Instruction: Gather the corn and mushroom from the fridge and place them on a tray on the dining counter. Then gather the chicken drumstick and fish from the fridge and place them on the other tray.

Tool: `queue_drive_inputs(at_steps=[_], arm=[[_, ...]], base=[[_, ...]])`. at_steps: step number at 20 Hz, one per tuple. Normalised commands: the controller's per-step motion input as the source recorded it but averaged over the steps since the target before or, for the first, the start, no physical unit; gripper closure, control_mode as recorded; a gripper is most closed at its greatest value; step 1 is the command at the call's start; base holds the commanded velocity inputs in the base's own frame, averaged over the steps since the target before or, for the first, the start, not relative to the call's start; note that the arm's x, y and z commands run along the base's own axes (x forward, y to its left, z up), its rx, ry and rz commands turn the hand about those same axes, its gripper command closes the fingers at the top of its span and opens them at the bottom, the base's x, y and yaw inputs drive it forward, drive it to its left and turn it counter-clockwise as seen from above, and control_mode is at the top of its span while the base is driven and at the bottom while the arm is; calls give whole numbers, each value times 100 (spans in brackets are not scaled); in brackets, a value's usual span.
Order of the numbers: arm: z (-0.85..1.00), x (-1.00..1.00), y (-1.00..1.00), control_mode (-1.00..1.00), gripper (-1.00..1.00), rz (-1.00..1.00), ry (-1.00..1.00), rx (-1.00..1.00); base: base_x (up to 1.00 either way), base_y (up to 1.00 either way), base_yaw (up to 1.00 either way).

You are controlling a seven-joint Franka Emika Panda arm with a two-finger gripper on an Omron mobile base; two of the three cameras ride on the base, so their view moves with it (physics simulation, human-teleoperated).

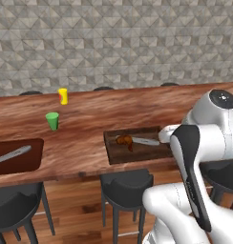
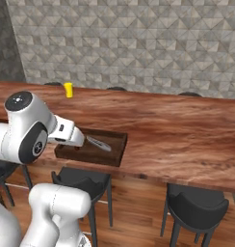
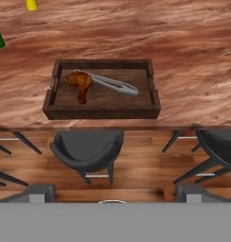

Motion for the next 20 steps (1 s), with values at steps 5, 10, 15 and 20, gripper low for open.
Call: queue_drive_inputs(at_steps=[5, 10, 15, 20], arm=[[0, 0, 0, 100, -100, 0, 0, 0], [0, 0, 0, 100, -100, 0, 0, 0], [0, 0, 0, 100, -100, 0, 0, 0], [0, 0, 0, 100, -100, 0, 0, 0]], base=[[-99, 11, -1], [-90, 62, -1], [-25, 100, -8], [2, 100, -17]])
